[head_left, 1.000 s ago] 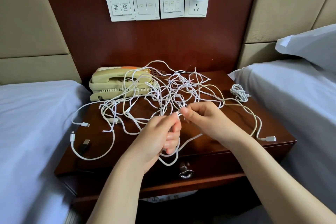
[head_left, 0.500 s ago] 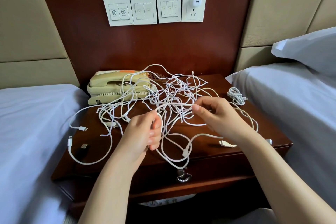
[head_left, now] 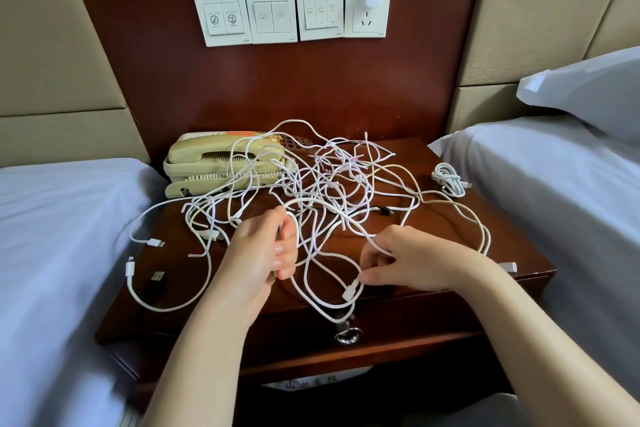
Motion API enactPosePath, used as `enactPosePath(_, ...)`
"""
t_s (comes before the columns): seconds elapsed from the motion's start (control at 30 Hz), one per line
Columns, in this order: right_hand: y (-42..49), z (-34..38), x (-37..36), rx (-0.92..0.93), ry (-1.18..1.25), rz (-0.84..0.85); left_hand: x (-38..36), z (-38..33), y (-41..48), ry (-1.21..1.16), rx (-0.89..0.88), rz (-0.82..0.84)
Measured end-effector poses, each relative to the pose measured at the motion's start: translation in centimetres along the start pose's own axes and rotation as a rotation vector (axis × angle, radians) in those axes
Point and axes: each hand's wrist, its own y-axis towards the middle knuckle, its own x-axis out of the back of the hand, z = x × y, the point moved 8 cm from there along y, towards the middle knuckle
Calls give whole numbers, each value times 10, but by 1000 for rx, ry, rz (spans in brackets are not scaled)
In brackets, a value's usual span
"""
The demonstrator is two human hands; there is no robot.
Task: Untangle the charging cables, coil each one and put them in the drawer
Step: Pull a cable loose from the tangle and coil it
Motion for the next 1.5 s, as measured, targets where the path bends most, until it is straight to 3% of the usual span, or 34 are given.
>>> enactPosePath(0.13, 0, 7, 8, 68, -17, -99, 4, 2, 2, -17, 16, -9)
enactPosePath(0.3, -7, 16, 37, 234, 248, -378, 5, 3, 0, -20, 10, 7)
enactPosePath(0.4, -11, 17, 37, 203, 448, -252, 4, 2, -1, -17, 18, 45)
enactPosePath(0.53, -25, 17, 13, 133, 472, 74, -2, 0, -6, -6, 26, 121)
enactPosePath(0.67, -34, 6, -7, 40, 512, 214, -14, 2, -16, 81, 21, 187)
enactPosePath(0.73, -32, 8, -8, 60, 550, 156, -21, 3, -18, 139, 10, 227)
enactPosePath(0.87, -27, 24, 9, 189, 639, -132, -33, 8, -18, 184, 14, 291)
enactPosePath(1.0, -19, 22, 13, 144, 716, -328, -43, 11, -16, 27, 40, 303)
enactPosePath(1.1, -9, 14, -1, 42, 647, -338, -53, 13, -17, -185, 65, 359)
enactPosePath(1.27, -5, 19, -27, -24, 461, -108, -60, 21, -18, -379, 165, 410)
enactPosePath(1.5, -13, 51, -31, 88, 210, 21, -40, 16, -5, -440, 114, 219)
